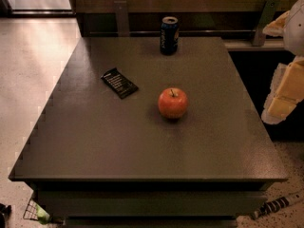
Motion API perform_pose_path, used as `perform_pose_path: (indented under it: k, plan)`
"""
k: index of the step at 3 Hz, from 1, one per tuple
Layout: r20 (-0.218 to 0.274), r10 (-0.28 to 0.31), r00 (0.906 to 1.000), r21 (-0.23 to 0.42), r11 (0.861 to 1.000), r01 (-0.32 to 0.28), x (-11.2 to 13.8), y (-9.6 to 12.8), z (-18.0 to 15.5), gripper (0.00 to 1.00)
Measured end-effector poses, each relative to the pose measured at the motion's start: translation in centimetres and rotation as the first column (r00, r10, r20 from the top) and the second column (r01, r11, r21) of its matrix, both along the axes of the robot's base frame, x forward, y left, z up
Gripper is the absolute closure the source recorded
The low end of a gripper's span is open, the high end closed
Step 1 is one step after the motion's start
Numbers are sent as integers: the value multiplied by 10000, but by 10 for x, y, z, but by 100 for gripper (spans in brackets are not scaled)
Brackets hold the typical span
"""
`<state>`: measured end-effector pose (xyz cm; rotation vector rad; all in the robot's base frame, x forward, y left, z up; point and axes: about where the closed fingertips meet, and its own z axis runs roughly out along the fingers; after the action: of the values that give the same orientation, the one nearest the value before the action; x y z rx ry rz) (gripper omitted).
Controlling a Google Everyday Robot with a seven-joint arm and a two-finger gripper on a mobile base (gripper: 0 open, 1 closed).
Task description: Move apple near pepsi can
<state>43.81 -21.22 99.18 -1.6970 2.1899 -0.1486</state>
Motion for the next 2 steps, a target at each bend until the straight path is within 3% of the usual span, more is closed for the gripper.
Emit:
perform_pose_path:
  k: [2]
  plan:
    - [82,16,10000,153,9999,-17,1,2,0,0]
